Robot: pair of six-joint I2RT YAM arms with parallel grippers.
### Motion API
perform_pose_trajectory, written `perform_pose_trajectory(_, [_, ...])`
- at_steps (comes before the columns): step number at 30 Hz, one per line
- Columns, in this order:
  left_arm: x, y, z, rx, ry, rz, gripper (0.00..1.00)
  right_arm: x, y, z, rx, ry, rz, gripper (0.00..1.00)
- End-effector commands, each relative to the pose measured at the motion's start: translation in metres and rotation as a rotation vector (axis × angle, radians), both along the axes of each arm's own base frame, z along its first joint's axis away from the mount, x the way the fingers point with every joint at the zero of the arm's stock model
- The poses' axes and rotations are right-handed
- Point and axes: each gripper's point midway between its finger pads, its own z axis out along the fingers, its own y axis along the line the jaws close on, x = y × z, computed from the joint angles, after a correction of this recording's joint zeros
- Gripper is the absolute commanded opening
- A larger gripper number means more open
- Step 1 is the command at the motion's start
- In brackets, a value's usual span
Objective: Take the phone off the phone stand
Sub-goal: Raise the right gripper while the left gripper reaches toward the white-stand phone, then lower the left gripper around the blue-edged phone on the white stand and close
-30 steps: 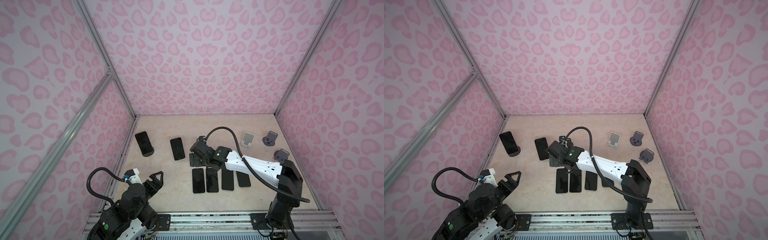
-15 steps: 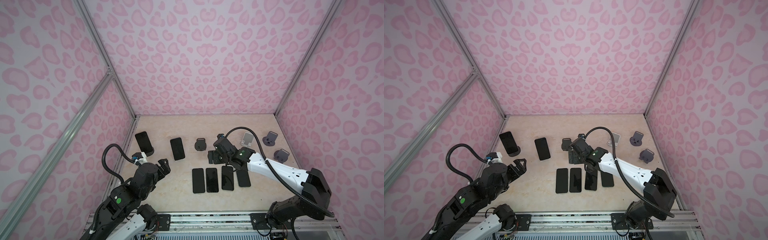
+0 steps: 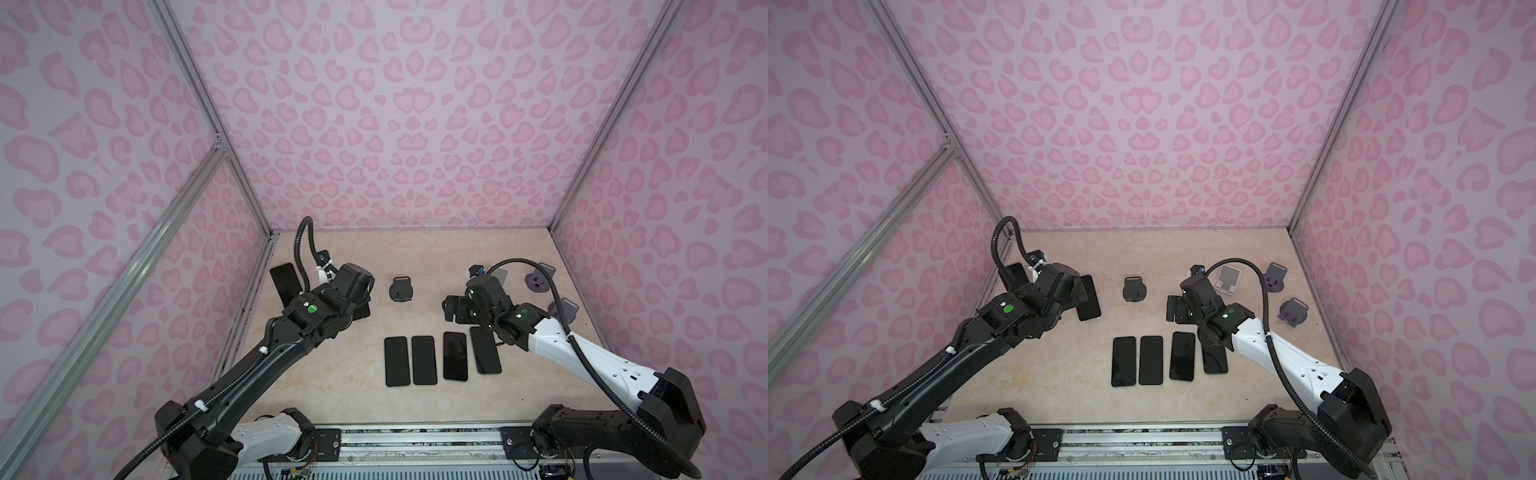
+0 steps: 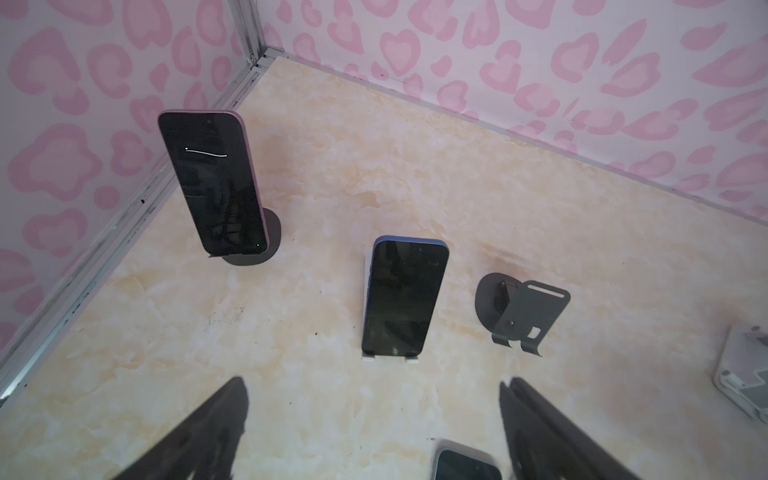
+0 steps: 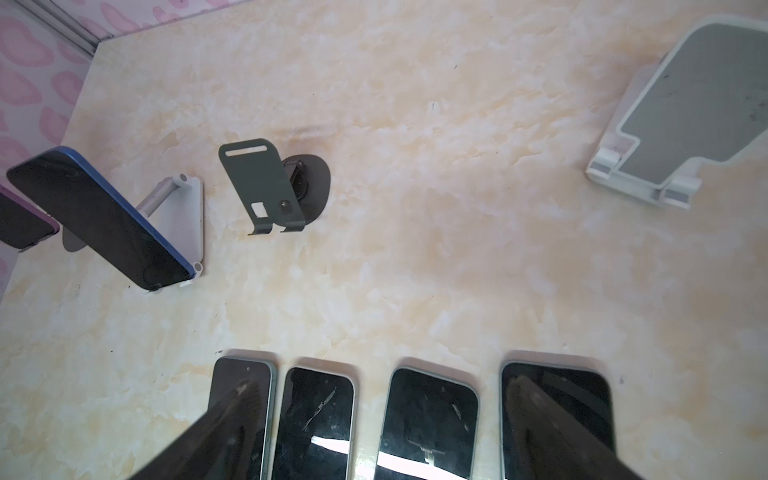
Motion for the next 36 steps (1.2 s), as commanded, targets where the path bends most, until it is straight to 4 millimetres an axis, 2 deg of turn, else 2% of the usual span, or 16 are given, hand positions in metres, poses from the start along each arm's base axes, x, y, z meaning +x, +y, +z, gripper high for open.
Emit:
perform_pose_trajectory(1, [0.024,-0.015,-0.005,0.033,0.012,-0.027,0.98,0.004,-0.003,0.004,0.017,-0.022,0.021,0.95])
perform_pose_trajectory(5, [0.047,-0.029,-0.042,-0.010,0.138,-0.041,0.98,0.005,-0.021,0.002,-0.004,-0.024,-0.012,0.97])
perform_pose_trajectory(13, [0.077,-0.030,-0.064,0.038,0.187,-0.001,0.98,0.003,-0.037,-0.004,0.024,-0.014,-0.024,0.98])
perform_pose_trajectory(18, [0.082,-0.019,-0.077,0.044,0.192,0.051,0.98,0.002,-0.042,-0.010,0.023,0.001,-0.025,0.98])
perform_pose_trajectory(23, [0.092,-0.021,-0.093,0.036,0.215,0.033,0.98,0.003,-0.044,-0.015,0.023,0.013,-0.029,0.98])
perform_pose_trajectory(36, [0.100,-0.009,-0.114,0.052,0.234,0.038,0.98,0.006,-0.047,-0.019,0.033,0.029,-0.046,0.98])
